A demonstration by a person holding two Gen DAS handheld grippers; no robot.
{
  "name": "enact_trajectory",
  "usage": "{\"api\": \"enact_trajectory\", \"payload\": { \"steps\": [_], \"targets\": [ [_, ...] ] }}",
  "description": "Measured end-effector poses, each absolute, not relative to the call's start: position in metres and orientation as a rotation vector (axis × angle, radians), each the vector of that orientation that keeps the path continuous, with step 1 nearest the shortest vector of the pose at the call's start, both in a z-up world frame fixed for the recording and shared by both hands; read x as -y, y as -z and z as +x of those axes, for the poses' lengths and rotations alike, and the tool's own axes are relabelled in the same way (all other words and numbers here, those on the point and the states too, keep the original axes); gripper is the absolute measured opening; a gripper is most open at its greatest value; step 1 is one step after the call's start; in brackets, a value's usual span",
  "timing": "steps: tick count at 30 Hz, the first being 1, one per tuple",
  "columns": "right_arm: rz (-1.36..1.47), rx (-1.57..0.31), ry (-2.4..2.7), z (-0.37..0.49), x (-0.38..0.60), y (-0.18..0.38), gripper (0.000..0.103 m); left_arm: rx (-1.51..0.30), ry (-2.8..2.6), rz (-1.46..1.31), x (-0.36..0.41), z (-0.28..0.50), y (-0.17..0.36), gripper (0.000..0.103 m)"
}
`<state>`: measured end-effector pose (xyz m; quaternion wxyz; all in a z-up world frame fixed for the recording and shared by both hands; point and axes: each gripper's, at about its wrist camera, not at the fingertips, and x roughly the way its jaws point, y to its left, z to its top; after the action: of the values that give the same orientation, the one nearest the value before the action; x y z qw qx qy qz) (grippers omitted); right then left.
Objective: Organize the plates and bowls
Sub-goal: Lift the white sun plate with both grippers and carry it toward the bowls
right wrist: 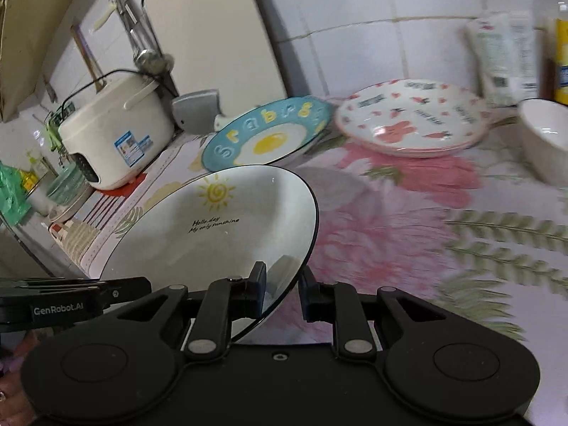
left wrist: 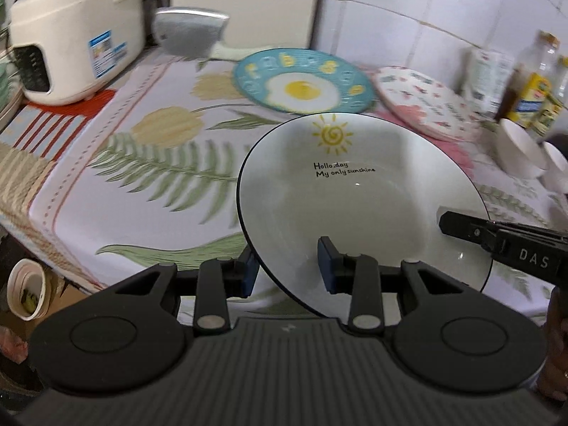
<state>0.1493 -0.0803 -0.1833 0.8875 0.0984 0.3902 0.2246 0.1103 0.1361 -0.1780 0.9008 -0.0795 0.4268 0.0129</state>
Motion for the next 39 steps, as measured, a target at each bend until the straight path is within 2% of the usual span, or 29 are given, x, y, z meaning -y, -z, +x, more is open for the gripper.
{"api": "enact_trajectory", "payload": {
  "steps": [17, 39],
  "targets": [
    [0.215, -0.783, -0.357, 0.121, 0.183, 0.166, 0.025, -0.907, 0.147, -0.093, -0.043, 0.128, 0.159, 0.033],
    [0.216, -0.822, -0.304, 0.152, 0.221, 0.205, 0.025, -1.001, 0.183, -0.053, 0.000, 0.174, 0.191, 0.033]
  ]
}}
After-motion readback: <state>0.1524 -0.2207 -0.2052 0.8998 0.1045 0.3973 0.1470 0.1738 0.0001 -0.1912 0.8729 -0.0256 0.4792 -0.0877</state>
